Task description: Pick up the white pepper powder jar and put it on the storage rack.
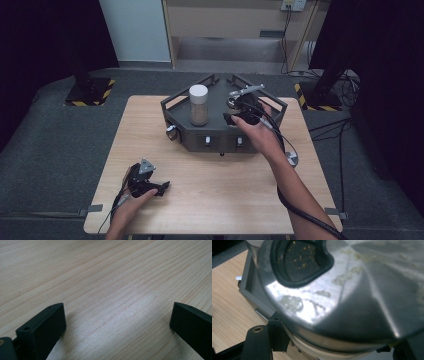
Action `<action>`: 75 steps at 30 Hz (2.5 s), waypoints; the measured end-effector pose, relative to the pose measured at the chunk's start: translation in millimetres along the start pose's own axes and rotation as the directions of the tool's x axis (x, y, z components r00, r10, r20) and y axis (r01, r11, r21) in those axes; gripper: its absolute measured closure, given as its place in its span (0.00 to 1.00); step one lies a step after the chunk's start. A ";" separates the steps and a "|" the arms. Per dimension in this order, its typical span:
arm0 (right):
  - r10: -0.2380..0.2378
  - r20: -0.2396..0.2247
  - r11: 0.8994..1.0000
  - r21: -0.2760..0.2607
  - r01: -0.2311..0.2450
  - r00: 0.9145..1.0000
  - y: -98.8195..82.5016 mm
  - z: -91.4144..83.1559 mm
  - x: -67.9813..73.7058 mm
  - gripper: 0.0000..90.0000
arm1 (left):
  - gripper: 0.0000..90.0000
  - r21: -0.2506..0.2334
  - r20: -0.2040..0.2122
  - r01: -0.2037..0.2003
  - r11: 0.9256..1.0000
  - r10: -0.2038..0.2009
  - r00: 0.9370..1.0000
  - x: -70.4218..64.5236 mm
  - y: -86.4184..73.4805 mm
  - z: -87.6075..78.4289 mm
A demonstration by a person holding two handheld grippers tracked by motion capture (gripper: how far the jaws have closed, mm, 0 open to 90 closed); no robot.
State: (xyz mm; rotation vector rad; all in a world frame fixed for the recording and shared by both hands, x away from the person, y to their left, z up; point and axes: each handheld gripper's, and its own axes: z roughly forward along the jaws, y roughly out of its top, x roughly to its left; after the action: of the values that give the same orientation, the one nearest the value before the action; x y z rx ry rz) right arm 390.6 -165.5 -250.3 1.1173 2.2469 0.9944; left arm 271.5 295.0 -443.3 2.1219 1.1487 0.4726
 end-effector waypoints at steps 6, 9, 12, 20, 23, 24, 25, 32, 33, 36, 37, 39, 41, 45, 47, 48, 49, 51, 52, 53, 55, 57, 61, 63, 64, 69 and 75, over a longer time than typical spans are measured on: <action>0.004 0.010 1.000 0.004 -0.004 1.000 5.5 6.9 -2.6 0.35 | 0.00 0.000 0.000 0.000 1.000 0.000 1.000 0.0 0.0 0.0; 0.007 0.010 1.000 0.010 -0.008 1.000 7.5 10.8 -3.5 0.35 | 0.00 0.000 0.000 0.000 1.000 0.000 1.000 0.1 0.0 0.0; 0.011 0.010 1.000 0.014 -0.011 1.000 9.1 15.3 -3.4 0.35 | 0.00 0.000 0.000 0.000 1.000 0.000 1.000 0.0 0.0 0.0; 0.024 0.013 0.999 0.027 -0.024 1.000 12.5 26.8 -6.5 0.35 | 0.00 0.000 0.000 0.000 1.000 0.000 1.000 -0.1 0.0 0.0; 0.032 0.017 0.999 0.032 -0.032 0.999 13.1 30.7 -8.5 0.35 | 0.00 0.000 0.000 0.000 1.000 0.000 1.000 0.0 0.0 0.0; 0.032 0.016 0.999 0.033 -0.033 0.999 13.2 31.4 -9.2 0.35 | 0.00 0.000 0.000 0.000 1.000 0.000 1.000 -0.1 0.0 0.0; 0.036 0.016 0.999 0.033 -0.036 0.999 13.2 32.1 -9.6 0.35 | 0.00 0.000 0.000 0.000 1.000 0.000 1.000 0.0 0.0 0.0; 0.040 0.012 0.999 0.033 -0.040 0.999 13.6 37.8 -9.9 0.35 | 0.00 0.000 0.000 0.000 1.000 0.000 1.000 0.0 0.0 0.0; 0.040 0.010 0.999 0.035 -0.040 0.999 13.5 39.4 -9.3 0.35 | 0.00 0.000 0.000 0.000 1.000 0.000 1.000 -0.1 0.0 0.0; 0.037 0.007 0.999 0.038 -0.038 0.999 13.1 42.7 -8.0 0.35 | 0.00 0.000 0.000 0.000 1.000 0.000 1.000 0.0 0.0 0.0; 0.038 0.006 0.998 0.040 -0.038 0.999 13.1 43.8 -7.4 0.35 | 0.00 0.000 0.000 0.000 1.000 0.000 1.000 0.0 0.0 0.0; 0.037 0.001 0.998 0.042 -0.037 0.999 12.7 46.3 -6.2 0.35 | 0.00 0.000 0.000 0.000 1.000 0.000 1.000 0.0 0.0 0.0; 0.035 0.003 0.998 0.044 -0.035 0.999 12.6 48.2 -4.9 0.35 | 0.00 0.000 0.000 0.000 1.000 0.000 1.000 0.0 0.0 -0.1; 0.040 0.002 0.998 0.047 -0.040 0.999 12.3 51.2 -4.4 0.35 | 0.00 0.000 0.000 0.000 1.000 0.000 1.000 0.0 0.1 -0.1; 0.042 0.002 0.998 0.047 -0.042 0.999 12.2 52.6 -4.4 0.35 | 0.00 0.000 0.000 0.000 1.000 0.000 1.000 -0.1 0.0 0.0; 0.043 0.000 0.998 0.049 -0.043 0.999 12.4 53.4 -4.7 0.35 | 0.00 0.001 0.000 0.000 1.000 0.000 1.000 0.0 0.2 -0.1; 0.043 -0.001 0.998 0.047 -0.043 0.999 12.1 54.2 -4.8 0.35 | 0.00 0.001 0.000 0.000 1.000 0.000 1.000 -0.1 0.2 -0.2; 0.049 -0.003 0.998 0.050 -0.049 0.999 12.3 55.9 -4.0 0.35 | 0.00 0.000 -0.001 0.000 1.000 0.000 1.000 -0.3 0.0 -0.1; 0.048 -0.003 0.998 0.052 -0.047 0.999 12.3 57.2 -3.4 0.35 | 0.00 0.000 -0.001 0.001 1.000 -0.001 1.000 -0.3 0.0 -0.1; 0.044 -0.004 0.998 0.054 -0.043 0.999 12.5 58.0 -3.2 0.35 | 0.00 0.000 -0.001 0.001 1.000 -0.001 1.000 -0.3 -0.1 -0.1; 0.047 -0.007 0.997 0.054 -0.047 0.999 11.9 60.0 -2.4 0.35 | 0.00 0.000 0.000 0.001 1.000 -0.001 1.000 -0.2 -0.1 0.0; 0.047 -0.008 0.997 0.056 -0.047 0.999 11.6 61.3 -2.0 0.35 | 0.00 0.000 -0.001 0.001 1.000 -0.001 1.000 -0.3 -0.1 0.0; 0.059 -0.018 0.997 0.054 -0.058 0.998 10.5 62.6 -1.9 0.35 | 0.00 0.000 -0.001 0.001 1.000 -0.001 1.000 -0.3 -0.1 0.0; 0.053 -0.019 0.997 0.054 -0.052 0.998 10.5 63.2 -0.6 0.35 | 0.00 0.000 -0.001 0.001 1.000 -0.001 1.000 -0.3 -0.1 0.0; 0.053 -0.019 0.997 0.054 -0.052 0.998 10.8 63.7 0.2 0.35 | 0.00 0.000 -0.001 0.001 1.000 -0.001 1.000 -0.3 -0.1 0.0; 0.049 -0.017 0.997 0.059 -0.048 0.999 11.1 66.3 1.0 0.35 | 0.00 0.000 -0.001 0.001 1.000 -0.001 1.000 -0.2 -0.1 -0.1; 0.055 -0.017 0.996 0.067 -0.054 0.998 10.2 68.4 0.0 0.35 | 0.00 0.000 -0.001 0.000 1.000 0.000 1.000 -0.2 -0.1 0.0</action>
State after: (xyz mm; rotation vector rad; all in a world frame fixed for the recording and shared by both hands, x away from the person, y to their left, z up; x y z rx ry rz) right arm 439.9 -133.4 -286.7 1.2080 2.2913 0.9613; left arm 271.3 294.9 -443.3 2.1214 1.1494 0.4732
